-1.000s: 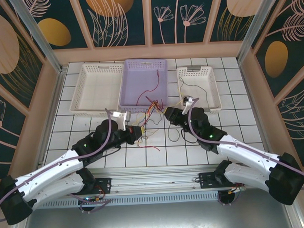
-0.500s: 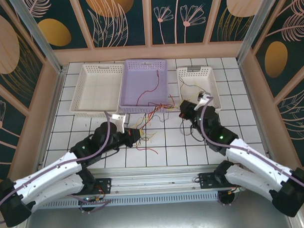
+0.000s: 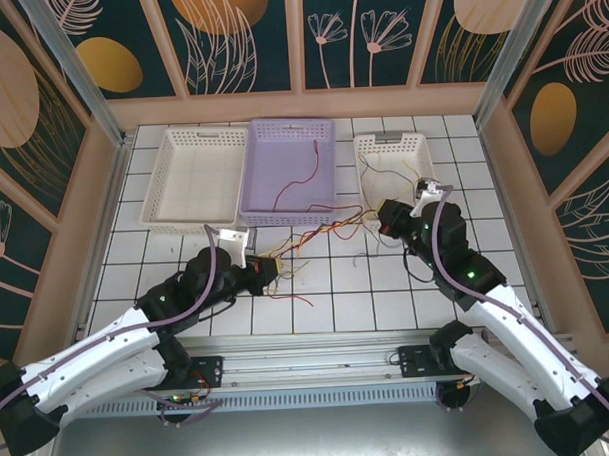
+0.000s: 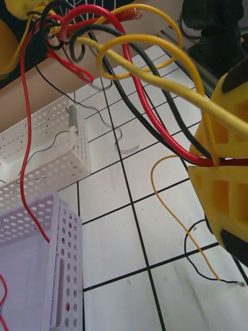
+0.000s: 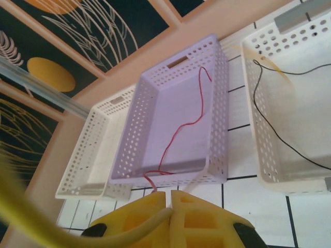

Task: Untangle the cables

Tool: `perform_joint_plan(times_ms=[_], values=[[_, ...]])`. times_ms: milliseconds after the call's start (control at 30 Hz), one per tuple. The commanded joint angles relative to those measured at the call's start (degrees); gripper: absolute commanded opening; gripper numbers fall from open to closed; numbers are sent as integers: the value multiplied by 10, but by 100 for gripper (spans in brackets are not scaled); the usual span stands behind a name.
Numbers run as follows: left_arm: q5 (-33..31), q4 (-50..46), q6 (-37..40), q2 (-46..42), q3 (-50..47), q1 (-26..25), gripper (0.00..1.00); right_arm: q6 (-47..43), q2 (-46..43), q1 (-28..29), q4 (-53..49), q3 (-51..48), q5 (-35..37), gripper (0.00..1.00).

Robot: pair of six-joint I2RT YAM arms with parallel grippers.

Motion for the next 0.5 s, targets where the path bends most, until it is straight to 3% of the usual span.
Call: perform_joint_plan(times_ms=[0, 167, 233, 400, 467], values=[[-110, -120, -14, -10, -10, 17, 5, -29, -25, -84, -16, 31, 207, 0], [-59, -51, -6, 6, -25, 16, 30, -28, -19, -82, 58, 0, 44, 0], [-49, -37, -1, 7, -24, 17, 39, -25, -20, -81, 78, -10, 10, 0], [-43, -26, 10, 5, -17, 16, 41, -27, -30, -80, 103, -12, -48, 0], [-28, -11, 16, 5, -17, 16, 49, -34, -38, -80, 129, -15, -94, 0]])
